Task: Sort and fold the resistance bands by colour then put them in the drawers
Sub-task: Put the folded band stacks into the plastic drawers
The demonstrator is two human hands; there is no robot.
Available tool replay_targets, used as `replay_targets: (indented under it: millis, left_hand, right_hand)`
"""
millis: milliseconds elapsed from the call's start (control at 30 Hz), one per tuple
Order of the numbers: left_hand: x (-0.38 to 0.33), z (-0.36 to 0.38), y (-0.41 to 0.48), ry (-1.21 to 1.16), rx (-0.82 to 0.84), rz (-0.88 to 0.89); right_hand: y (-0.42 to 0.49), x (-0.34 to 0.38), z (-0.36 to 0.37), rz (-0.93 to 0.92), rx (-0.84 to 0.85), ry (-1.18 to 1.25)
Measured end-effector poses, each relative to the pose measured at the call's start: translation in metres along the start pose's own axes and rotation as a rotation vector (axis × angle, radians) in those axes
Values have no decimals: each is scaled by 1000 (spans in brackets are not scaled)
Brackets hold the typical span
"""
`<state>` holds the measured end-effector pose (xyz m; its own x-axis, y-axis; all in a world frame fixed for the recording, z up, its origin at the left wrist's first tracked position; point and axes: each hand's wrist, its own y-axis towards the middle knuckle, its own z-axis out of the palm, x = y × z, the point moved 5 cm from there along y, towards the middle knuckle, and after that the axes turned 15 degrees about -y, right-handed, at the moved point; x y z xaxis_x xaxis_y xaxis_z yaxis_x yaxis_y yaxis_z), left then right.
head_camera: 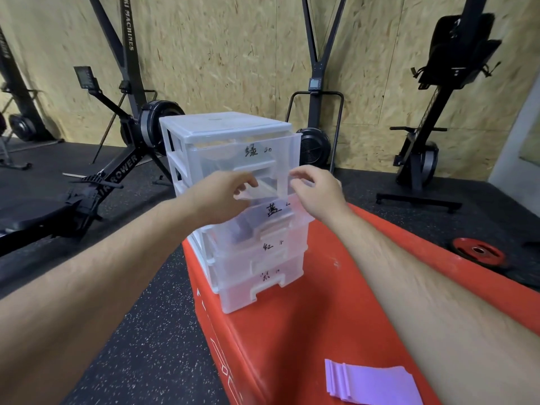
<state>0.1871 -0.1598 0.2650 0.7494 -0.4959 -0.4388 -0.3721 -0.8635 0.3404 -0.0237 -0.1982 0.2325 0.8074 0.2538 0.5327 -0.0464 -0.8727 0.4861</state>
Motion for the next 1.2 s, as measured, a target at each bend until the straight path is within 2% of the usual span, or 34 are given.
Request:
replay_targets:
  millis: [67,133,233,367,533,700,833,967,1100,1200]
  left_hand:
    - [-10,4,-22,121,-198,205]
    - [-17,22,-51,235,-304,339]
    - [-13,61,-85,349,-328,302]
    - [3,87,-93,400,-363,122]
    - [30,96,-79,387,-289,-74]
    - [38,103,-73,322,-320,-94]
    - [25,110,-71,221,-365,28]
    - [8,132,-76,118,-317,146]
    - [-15,177,-78,18,-171,149]
    - [-44,208,-72,-28,-97,202]
  right_hand:
    - [-21,-6,-3,-61,-147,-20]
    - [-41,-16,7,-86,-186,-40]
    - [-61,-28,30,-69,-86,-160]
    - [-67,-26,45,9,53,-167]
    - [-56,-8,65,-21,260,-255]
    - [-54,-3,73,-72,282,-313]
    - [-81,-3,66,-142,163,-276]
    - [-129,-21,49,-146,96,-235]
    - [-168,-57,27,-116,104,-308]
    - [-188,-93,13,8,187,-326]
